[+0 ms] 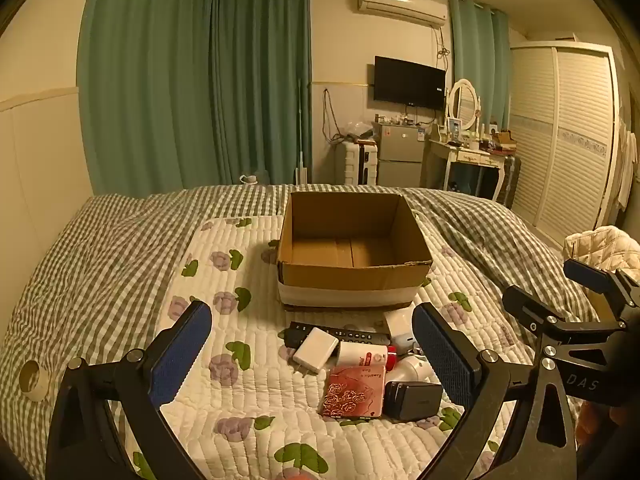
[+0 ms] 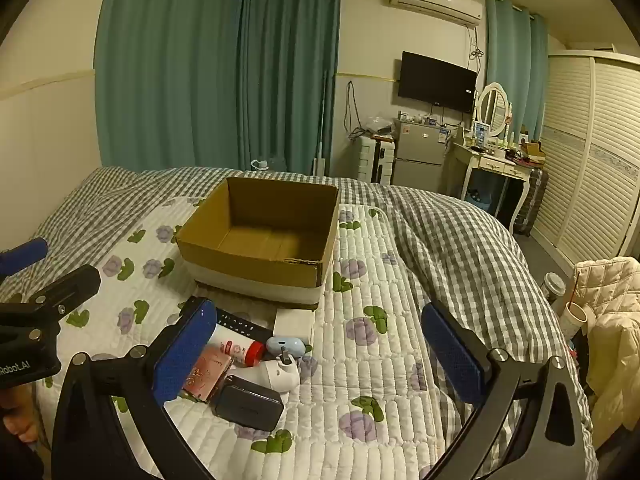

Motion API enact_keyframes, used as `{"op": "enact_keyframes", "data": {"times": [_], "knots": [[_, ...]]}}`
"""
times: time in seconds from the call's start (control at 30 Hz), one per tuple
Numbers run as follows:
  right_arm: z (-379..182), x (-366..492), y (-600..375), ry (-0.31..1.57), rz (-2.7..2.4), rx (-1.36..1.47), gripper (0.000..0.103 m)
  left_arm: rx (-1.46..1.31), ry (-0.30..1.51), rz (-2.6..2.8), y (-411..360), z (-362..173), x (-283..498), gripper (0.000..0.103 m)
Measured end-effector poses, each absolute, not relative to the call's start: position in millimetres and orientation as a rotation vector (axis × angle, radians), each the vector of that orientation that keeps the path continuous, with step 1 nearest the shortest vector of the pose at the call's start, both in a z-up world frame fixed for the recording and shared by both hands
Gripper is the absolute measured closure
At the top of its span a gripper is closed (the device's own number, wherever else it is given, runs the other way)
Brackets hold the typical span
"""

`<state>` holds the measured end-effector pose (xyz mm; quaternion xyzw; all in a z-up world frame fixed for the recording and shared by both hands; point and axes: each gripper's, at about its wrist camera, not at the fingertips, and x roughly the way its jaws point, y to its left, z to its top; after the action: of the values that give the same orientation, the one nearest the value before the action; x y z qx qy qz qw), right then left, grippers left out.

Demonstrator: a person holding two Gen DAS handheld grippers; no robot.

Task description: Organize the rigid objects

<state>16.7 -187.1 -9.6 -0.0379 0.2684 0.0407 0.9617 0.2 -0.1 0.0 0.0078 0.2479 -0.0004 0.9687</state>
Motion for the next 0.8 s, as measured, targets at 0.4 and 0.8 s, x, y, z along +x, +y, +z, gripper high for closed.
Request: {"op": "enact_keyframes", "data": {"times": [0.4, 0.8], "knots": [[-10.2, 17.3, -187.8, 0.543, 0.083, -0.071, 0.000, 0.004, 0.516, -0.002, -1.6, -2.6, 0.5, 0.001], [-12.9, 18.8, -187.0, 0.544, 0.086, -0.066, 0.000, -0.005, 0.520, -0.005, -0.6, -2.2, 3.6, 0.001]]}}
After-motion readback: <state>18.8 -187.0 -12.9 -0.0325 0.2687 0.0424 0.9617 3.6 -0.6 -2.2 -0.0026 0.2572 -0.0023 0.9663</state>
